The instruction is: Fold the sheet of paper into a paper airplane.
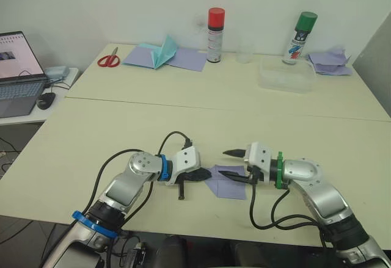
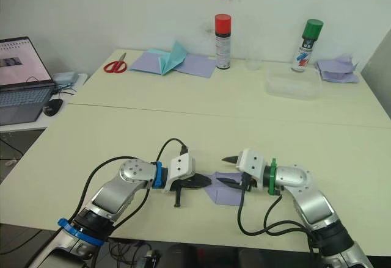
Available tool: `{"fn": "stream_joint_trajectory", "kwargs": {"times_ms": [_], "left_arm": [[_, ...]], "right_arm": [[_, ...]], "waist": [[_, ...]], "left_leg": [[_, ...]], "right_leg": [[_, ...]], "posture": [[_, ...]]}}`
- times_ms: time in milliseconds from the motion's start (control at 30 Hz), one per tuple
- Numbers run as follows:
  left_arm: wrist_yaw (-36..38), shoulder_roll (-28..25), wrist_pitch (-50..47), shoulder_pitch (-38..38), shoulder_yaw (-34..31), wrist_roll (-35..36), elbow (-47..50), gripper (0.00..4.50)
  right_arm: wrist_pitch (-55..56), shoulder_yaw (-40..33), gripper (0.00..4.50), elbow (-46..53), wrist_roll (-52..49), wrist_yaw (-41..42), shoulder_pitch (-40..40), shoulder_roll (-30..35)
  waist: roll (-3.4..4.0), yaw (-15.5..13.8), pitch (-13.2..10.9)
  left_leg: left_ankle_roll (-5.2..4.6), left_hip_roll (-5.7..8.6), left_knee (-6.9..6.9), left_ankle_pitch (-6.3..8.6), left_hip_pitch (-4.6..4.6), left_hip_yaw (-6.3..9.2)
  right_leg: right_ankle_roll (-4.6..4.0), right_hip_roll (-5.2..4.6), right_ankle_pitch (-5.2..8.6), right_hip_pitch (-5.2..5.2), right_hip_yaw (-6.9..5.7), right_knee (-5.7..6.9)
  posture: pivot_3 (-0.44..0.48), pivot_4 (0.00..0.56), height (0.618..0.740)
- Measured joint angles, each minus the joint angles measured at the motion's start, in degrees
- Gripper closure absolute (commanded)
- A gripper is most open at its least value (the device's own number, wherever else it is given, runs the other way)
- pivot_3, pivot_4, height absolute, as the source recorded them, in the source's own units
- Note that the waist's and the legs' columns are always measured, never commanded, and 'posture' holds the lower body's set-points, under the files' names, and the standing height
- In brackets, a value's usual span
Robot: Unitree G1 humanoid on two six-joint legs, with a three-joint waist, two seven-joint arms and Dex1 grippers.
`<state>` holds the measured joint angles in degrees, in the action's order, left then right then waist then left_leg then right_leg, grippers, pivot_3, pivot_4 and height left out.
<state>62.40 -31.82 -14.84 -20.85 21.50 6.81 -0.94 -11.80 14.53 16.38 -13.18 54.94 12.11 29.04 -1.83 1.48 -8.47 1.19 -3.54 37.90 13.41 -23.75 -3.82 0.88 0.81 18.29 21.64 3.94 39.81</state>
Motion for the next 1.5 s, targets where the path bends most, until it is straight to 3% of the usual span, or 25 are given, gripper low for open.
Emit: {"fn": "stream_joint_trajectory", "kwargs": {"times_ms": [67,400,800,1000,1233,1367,1500], "left_arm": [[-0.11,0.25,-0.08,-0.04,-0.06,0.0,-0.25,4.5],[-0.15,0.78,-1.46,-0.13,-0.51,0.05,-0.22,4.5],[-0.26,1.7,-3.46,-0.24,-0.98,0.48,-0.32,4.5],[-0.23,1.98,-4.12,-0.71,-0.91,0.87,-0.8,4.5],[0.43,2.06,-4.11,-1.43,-0.51,0.88,-1.56,4.5],[0.95,1.97,-4.1,-1.35,-0.54,0.89,-1.63,4.5],[1.07,1.95,-3.66,-1.42,-0.49,0.88,-1.85,4.5]], "right_arm": [[-1.36,1.75,0.81,0.31,-0.22,0.37,-0.27,-0.27],[-5.49,7.02,4.38,-8.0,5.7,-2.21,0.99,-1.73],[-11.19,4.47,4.45,-7.32,3.05,-2.74,-0.13,-0.43],[-8.31,3.35,4.45,-5.79,3.48,-1.22,-1.28,7.33],[-7.71,-3.19,4.45,-4.29,2.22,1.18,-5.91,15.99],[-10.98,-7.22,4.45,-2.65,-2.96,1.3,-7.1,14.4],[-9.98,-6.37,4.45,1.04,-4.85,0.06,-4.92,8.31]], "waist": [[0.0,0.0,0.0],[0.01,-0.02,0.0],[0.03,-0.1,0.02],[0.03,-0.29,0.04],[0.02,-0.37,0.1],[0.09,-0.21,0.09],[0.11,-0.18,0.08]], "left_leg": [[0.0,0.01,0.02,0.0,0.01,0.01],[-0.01,0.02,0.03,-0.01,0.1,0.01],[-0.01,0.04,0.03,-0.01,0.11,0.05],[-0.02,0.05,0.02,0.0,0.11,0.07],[-0.03,0.01,-0.01,0.0,0.13,0.11],[-0.03,-0.02,-0.06,0.0,0.12,0.12],[-0.03,-0.02,-0.06,0.0,0.1,0.17]], "right_leg": [[0.0,-0.01,0.0,-0.03,-0.01,-0.01],[-0.01,-0.05,0.01,-0.19,0.0,-0.2],[0.05,-0.08,0.05,-0.26,-0.02,-0.32],[0.08,-0.11,0.05,-0.34,-0.04,-0.51],[0.07,-0.12,-0.01,-0.48,-0.08,-0.75],[0.07,-0.11,-0.01,-0.47,-0.07,-0.75],[0.09,-0.1,0.0,-0.45,-0.12,-0.75]], "posture": [[0.0,0.15,0.74],[0.0,0.15,0.74],[0.0,0.15,0.74],[0.0,0.15,0.74],[0.0,0.15,0.74],[0.0,0.15,0.74],[0.0,0.15,0.74]]}}
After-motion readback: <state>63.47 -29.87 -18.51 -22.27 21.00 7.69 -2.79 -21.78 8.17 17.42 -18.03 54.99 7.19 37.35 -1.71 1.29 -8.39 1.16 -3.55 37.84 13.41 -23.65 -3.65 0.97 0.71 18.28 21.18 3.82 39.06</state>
